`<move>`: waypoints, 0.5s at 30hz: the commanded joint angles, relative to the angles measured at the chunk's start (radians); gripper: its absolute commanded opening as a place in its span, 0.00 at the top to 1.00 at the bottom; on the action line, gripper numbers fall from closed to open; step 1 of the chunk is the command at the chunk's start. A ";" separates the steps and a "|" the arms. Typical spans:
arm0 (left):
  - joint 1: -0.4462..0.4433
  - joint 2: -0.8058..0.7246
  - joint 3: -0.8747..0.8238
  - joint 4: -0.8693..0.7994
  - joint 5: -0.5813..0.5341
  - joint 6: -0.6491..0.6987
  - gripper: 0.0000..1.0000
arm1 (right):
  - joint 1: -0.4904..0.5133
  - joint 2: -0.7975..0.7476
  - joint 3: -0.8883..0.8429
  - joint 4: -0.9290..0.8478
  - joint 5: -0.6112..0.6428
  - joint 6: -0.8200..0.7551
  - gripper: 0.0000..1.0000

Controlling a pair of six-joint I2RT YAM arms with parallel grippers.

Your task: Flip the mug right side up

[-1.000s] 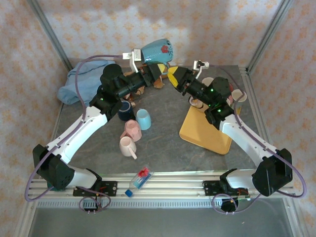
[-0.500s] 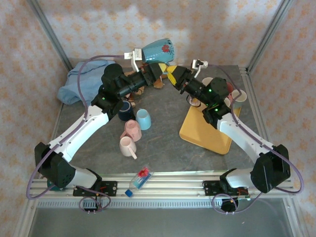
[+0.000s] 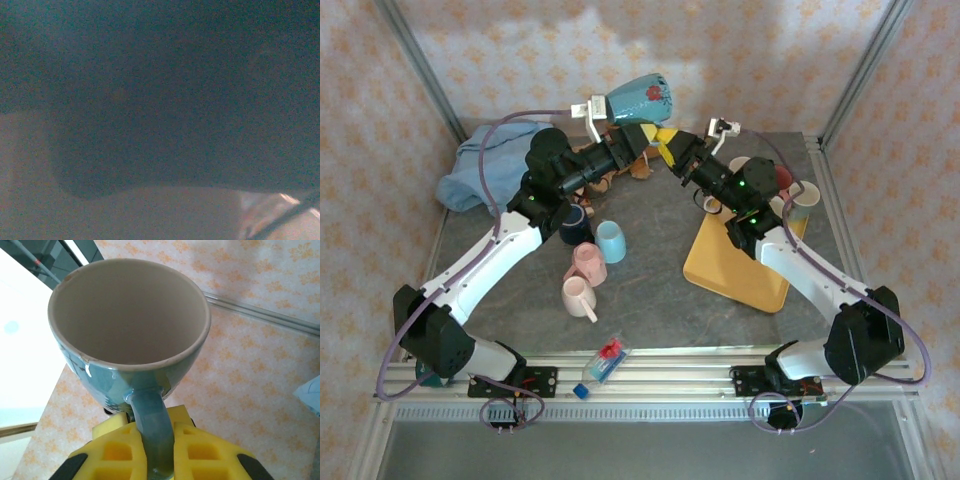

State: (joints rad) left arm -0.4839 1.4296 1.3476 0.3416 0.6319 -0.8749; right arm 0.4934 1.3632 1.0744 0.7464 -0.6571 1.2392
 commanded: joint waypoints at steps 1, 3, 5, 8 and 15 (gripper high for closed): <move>-0.004 -0.016 0.004 0.079 0.041 0.012 1.00 | 0.002 -0.012 0.046 0.090 0.048 -0.017 0.94; -0.004 -0.019 -0.002 0.066 0.026 0.020 1.00 | 0.002 -0.029 0.036 0.079 0.062 -0.043 0.98; -0.005 -0.023 -0.011 0.063 0.013 0.024 0.99 | 0.002 -0.047 0.029 0.059 0.077 -0.073 1.00; -0.005 -0.025 -0.019 0.058 0.003 0.025 0.93 | 0.002 -0.072 0.030 0.007 0.086 -0.122 1.00; -0.005 -0.027 -0.021 0.024 -0.007 0.037 0.69 | 0.002 -0.095 0.029 -0.032 0.098 -0.180 1.00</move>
State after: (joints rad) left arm -0.4850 1.4296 1.3319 0.3439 0.6235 -0.8646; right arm 0.4995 1.3216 1.0752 0.6571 -0.6136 1.1149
